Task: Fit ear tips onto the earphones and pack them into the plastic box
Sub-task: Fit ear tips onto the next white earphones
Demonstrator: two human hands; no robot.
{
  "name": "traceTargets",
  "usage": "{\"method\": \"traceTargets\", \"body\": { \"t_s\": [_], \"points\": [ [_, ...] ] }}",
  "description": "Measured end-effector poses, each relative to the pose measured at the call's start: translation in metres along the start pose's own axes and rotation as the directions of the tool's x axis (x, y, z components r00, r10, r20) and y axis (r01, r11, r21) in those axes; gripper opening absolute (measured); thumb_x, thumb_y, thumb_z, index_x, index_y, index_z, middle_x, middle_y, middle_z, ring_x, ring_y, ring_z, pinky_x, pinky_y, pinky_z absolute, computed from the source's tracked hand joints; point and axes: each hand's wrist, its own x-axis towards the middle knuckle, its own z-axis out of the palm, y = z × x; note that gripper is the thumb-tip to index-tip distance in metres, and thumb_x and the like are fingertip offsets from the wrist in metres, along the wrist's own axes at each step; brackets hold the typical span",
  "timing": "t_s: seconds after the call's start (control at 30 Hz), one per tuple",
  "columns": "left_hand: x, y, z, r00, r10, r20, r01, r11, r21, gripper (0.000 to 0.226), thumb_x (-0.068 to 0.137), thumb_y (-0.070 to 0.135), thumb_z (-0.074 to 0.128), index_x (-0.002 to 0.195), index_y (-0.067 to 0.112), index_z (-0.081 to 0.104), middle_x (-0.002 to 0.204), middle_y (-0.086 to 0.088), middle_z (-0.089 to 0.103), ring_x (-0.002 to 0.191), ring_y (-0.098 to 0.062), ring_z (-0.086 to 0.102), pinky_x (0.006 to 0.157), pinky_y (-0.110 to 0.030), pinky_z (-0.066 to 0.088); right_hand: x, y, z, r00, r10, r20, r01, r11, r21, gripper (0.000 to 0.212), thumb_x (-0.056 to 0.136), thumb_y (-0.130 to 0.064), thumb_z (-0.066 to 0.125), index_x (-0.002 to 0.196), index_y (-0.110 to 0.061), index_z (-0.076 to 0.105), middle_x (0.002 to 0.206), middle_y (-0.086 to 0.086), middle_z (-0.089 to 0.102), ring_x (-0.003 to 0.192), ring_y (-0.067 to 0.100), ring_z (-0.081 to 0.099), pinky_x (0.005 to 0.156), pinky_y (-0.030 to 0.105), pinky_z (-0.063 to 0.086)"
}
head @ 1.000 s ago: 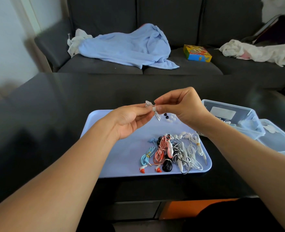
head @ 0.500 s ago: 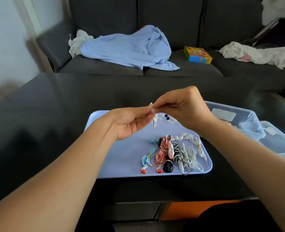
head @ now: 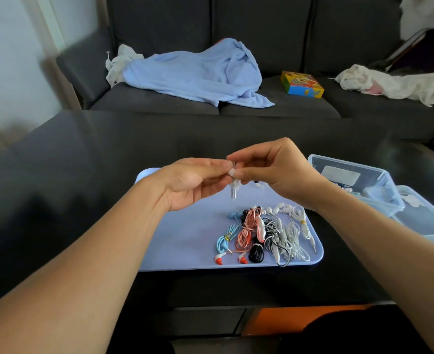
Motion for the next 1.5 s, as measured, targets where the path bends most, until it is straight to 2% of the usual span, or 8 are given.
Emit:
{"method": "traceTargets", "body": {
  "t_s": [0.2, 0.43, 0.53, 0.73, 1.07, 1.23, 1.37, 1.5],
  "points": [
    [0.0, 0.0, 0.0, 0.999, -0.037, 0.0, 0.037, 0.999, 0.028, 0.026, 0.075, 0.024, 0.069, 0.095, 0.007, 0.072, 0.072, 0.0, 0.071, 0.062, -0.004, 0.066, 0.06, -0.013, 0.056, 0.005, -0.001, -0.004, 0.993, -0.069, 0.097, 0.082, 0.987, -0.14, 0.029, 0.083, 0.0, 0.076, 0.111, -0.001, 0.074, 0.091, 0.017, 0.076, 0.074, 0.027, 0.071, 0.073, 0.023, 0.059],
    [0.005, -0.005, 0.0, 0.999, -0.032, -0.039, 0.03, 0.998, -0.055, 0.025, 0.079, 0.02, 0.069, 0.098, 0.004, 0.071, 0.074, -0.003, 0.069, 0.063, -0.005, 0.066, 0.059, -0.014, 0.056, 0.007, 0.005, 0.0, 0.988, -0.102, 0.118, 0.133, 0.946, -0.295, 0.016, 0.093, -0.008, 0.068, 0.108, -0.01, 0.075, 0.088, 0.011, 0.074, 0.071, 0.018, 0.065, 0.064, 0.019, 0.054],
    [0.006, -0.006, 0.0, 0.999, -0.008, -0.039, 0.005, 0.997, -0.072, 0.017, 0.091, 0.016, 0.063, 0.101, 0.003, 0.071, 0.078, -0.003, 0.07, 0.065, -0.005, 0.066, 0.063, -0.014, 0.057, 0.007, 0.005, 0.002, 0.989, -0.096, 0.112, 0.125, 0.948, -0.291, 0.015, 0.094, -0.008, 0.067, 0.107, -0.008, 0.075, 0.085, 0.012, 0.073, 0.065, 0.012, 0.059, 0.062, 0.018, 0.051],
    [0.004, -0.008, -0.001, 0.999, -0.03, -0.025, 0.029, 0.999, -0.043, 0.019, 0.092, 0.016, 0.062, 0.103, 0.003, 0.071, 0.079, -0.003, 0.071, 0.065, -0.005, 0.066, 0.067, -0.015, 0.058, 0.005, 0.009, 0.007, 0.99, -0.08, 0.119, 0.113, 0.946, -0.305, 0.012, 0.093, -0.007, 0.068, 0.103, -0.008, 0.075, 0.076, 0.008, 0.07, 0.06, 0.003, 0.054, 0.06, 0.016, 0.048],
    [0.007, -0.004, -0.004, 0.999, -0.044, -0.027, 0.044, 0.999, 0.0, 0.026, 0.084, 0.01, 0.068, 0.109, 0.004, 0.071, 0.086, -0.004, 0.074, 0.075, -0.007, 0.071, 0.068, -0.017, 0.059, 0.009, 0.013, 0.005, 0.991, -0.049, 0.126, 0.098, 0.902, -0.42, 0.017, 0.096, -0.017, 0.066, 0.111, -0.011, 0.07, 0.09, -0.004, 0.069, 0.077, 0.002, 0.061, 0.067, 0.014, 0.048],
    [0.007, -0.003, -0.007, 0.992, -0.125, -0.007, 0.125, 0.989, 0.083, 0.021, 0.087, 0.007, 0.067, 0.107, 0.005, 0.073, 0.091, -0.005, 0.074, 0.075, -0.008, 0.071, 0.067, -0.017, 0.058, 0.008, 0.01, 0.004, 0.976, -0.048, 0.214, 0.152, 0.851, -0.502, 0.027, 0.09, -0.024, 0.073, 0.117, -0.018, 0.073, 0.094, -0.006, 0.067, 0.084, 0.008, 0.063, 0.076, 0.021, 0.053],
    [0.007, -0.005, -0.007, 0.987, -0.161, -0.009, 0.161, 0.978, 0.129, 0.034, 0.073, 0.014, 0.073, 0.106, 0.006, 0.073, 0.09, -0.005, 0.074, 0.074, -0.007, 0.071, 0.062, -0.015, 0.056, 0.008, 0.009, 0.006, 0.976, -0.057, 0.208, 0.15, 0.873, -0.465, 0.024, 0.08, -0.019, 0.083, 0.104, -0.018, 0.08, 0.083, -0.006, 0.066, 0.073, 0.01, 0.062, 0.068, 0.021, 0.051],
    [0.005, -0.003, -0.006, 0.985, -0.171, -0.003, 0.169, 0.971, 0.169, 0.035, 0.076, 0.014, 0.073, 0.111, 0.01, 0.073, 0.093, -0.002, 0.074, 0.073, -0.004, 0.07, 0.061, -0.014, 0.055, 0.008, 0.012, 0.006, 0.987, -0.007, 0.163, 0.054, 0.958, -0.283, 0.025, 0.076, -0.012, 0.085, 0.101, -0.013, 0.081, 0.084, 0.006, 0.072, 0.068, 0.009, 0.062, 0.069, 0.022, 0.054]
  ]
}}
